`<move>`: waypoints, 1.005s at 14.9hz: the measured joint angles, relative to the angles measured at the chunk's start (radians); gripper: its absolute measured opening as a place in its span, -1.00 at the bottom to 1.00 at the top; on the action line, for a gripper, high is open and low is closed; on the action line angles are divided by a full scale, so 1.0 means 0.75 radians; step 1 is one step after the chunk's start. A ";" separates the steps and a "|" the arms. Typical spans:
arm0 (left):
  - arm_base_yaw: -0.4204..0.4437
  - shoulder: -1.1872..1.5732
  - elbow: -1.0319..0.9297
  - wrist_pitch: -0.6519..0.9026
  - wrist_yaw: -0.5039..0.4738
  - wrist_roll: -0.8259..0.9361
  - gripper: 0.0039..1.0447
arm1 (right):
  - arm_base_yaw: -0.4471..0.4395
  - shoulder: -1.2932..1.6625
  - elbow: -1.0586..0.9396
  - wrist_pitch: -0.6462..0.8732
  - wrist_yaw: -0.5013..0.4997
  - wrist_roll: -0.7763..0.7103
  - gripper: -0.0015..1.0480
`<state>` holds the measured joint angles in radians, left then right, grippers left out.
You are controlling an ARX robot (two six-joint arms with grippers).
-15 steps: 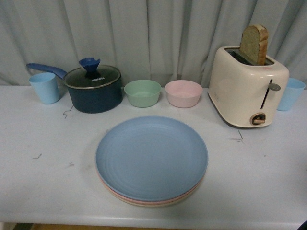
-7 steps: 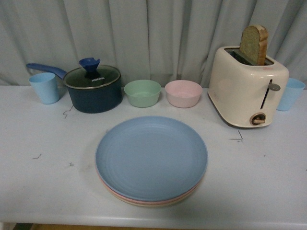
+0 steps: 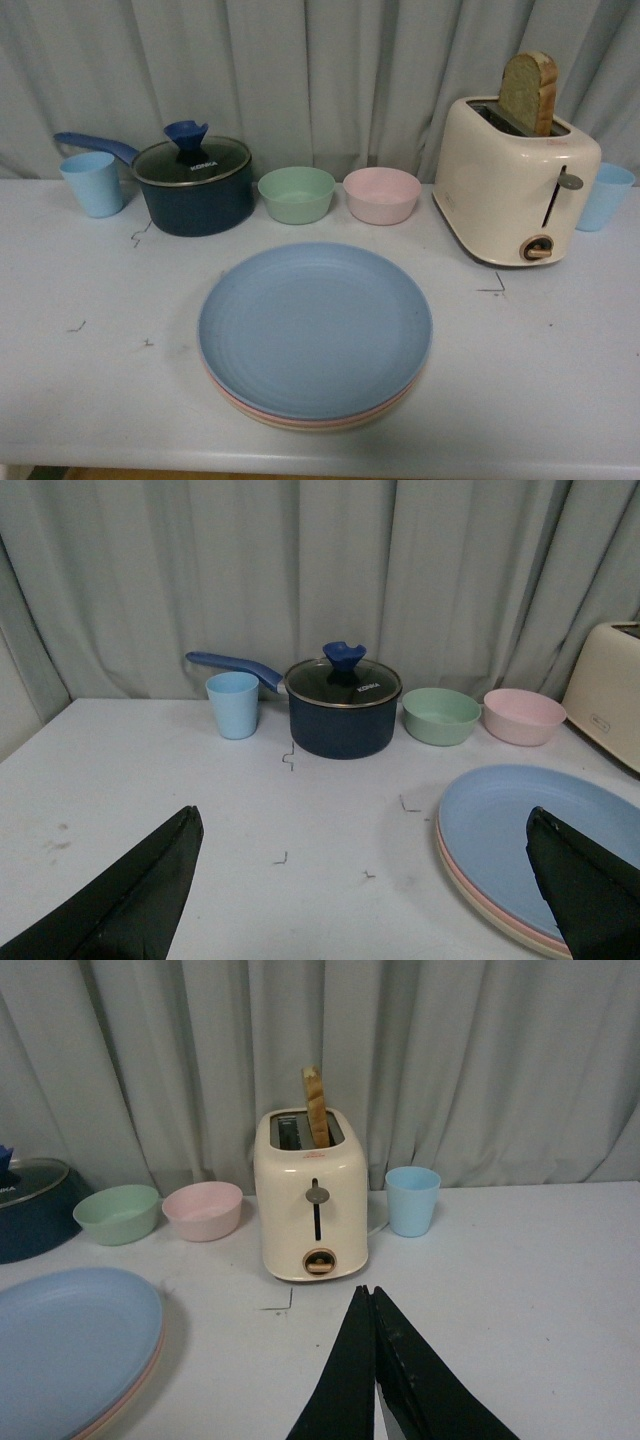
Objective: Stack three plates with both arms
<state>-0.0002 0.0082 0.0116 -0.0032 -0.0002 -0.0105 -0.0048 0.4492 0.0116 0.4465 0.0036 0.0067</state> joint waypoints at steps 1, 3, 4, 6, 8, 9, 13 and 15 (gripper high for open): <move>0.000 0.000 0.000 0.000 0.000 0.000 0.88 | 0.000 -0.047 0.000 -0.043 0.000 -0.001 -0.96; 0.000 0.000 0.000 0.000 0.000 0.000 0.88 | 0.000 -0.127 0.000 -0.122 0.000 0.000 -0.96; 0.000 0.000 0.000 0.000 0.000 0.000 0.88 | 0.000 -0.172 -0.001 -0.167 0.000 0.000 -0.96; 0.000 0.000 0.000 0.000 0.000 0.000 0.88 | 0.000 -0.266 -0.001 -0.258 0.000 -0.001 -0.96; 0.000 0.000 0.000 0.000 0.000 0.000 0.88 | 0.000 -0.366 -0.001 -0.360 0.000 -0.001 -0.96; 0.000 0.000 0.000 0.000 0.000 0.000 0.88 | 0.000 -0.381 0.000 -0.384 0.000 0.000 -0.96; 0.000 0.000 0.000 -0.001 0.001 0.000 0.88 | 0.000 -0.594 0.005 -0.575 -0.004 -0.001 -0.96; 0.000 0.000 0.000 0.000 -0.001 0.000 0.88 | 0.000 -0.593 0.000 -0.610 -0.004 -0.001 -0.96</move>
<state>-0.0002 0.0082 0.0116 -0.0032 -0.0006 -0.0105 -0.0048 0.0044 0.0116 -0.0109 0.0006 0.0063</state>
